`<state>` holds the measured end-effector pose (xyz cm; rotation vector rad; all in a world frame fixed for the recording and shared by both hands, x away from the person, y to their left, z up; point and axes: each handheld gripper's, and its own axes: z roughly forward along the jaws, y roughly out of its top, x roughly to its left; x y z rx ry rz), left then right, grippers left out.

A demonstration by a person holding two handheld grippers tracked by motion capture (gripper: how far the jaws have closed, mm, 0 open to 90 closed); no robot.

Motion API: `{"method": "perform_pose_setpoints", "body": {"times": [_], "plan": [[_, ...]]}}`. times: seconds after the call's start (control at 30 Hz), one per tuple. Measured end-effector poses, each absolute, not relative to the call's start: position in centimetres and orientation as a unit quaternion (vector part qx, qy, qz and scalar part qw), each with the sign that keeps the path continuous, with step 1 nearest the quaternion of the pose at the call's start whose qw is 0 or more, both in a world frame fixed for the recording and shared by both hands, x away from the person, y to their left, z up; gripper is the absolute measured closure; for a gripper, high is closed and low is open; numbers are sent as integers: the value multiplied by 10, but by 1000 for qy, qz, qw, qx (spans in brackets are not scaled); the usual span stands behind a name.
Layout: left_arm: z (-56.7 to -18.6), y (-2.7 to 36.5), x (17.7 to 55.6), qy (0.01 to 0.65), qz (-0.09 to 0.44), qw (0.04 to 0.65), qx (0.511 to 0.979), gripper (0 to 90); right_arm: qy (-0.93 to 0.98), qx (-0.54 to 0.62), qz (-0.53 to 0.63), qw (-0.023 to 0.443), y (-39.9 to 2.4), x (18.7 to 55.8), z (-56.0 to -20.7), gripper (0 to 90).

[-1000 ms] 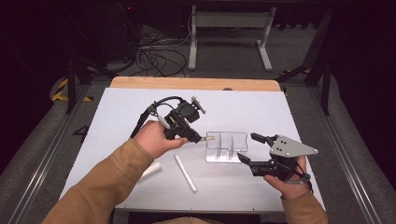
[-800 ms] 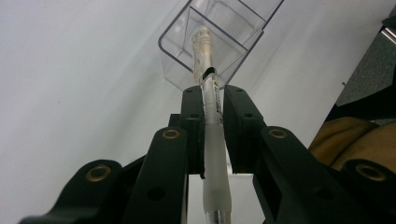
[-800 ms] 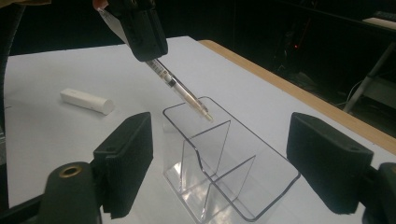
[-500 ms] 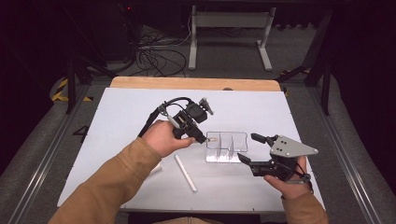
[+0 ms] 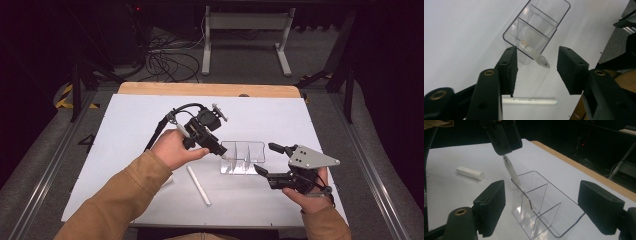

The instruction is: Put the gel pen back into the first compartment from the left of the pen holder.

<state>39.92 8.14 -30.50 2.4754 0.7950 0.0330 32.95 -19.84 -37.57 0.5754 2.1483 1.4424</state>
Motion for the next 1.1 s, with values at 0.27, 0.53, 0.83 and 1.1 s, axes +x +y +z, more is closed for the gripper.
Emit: {"method": "perform_pose_setpoints", "body": {"times": [0.27, 0.53, 0.83, 1.1], "plan": [[-303, 113, 382, 297, 31, 338, 892, 302, 788, 207, 526, 243, -195, 329, -375, 229], [-312, 151, 366, 309, 69, 415, 853, 243, 791, 205, 523, 242, -191, 330, -375, 225], [-330, 177, 348, 336, 126, 460, 812, 216, 791, 204, 525, 241, -189, 328, -375, 223], [-346, 196, 334, 329, 171, 485, 792, 165, 788, 205, 528, 240, -186, 327, -374, 205]]}}
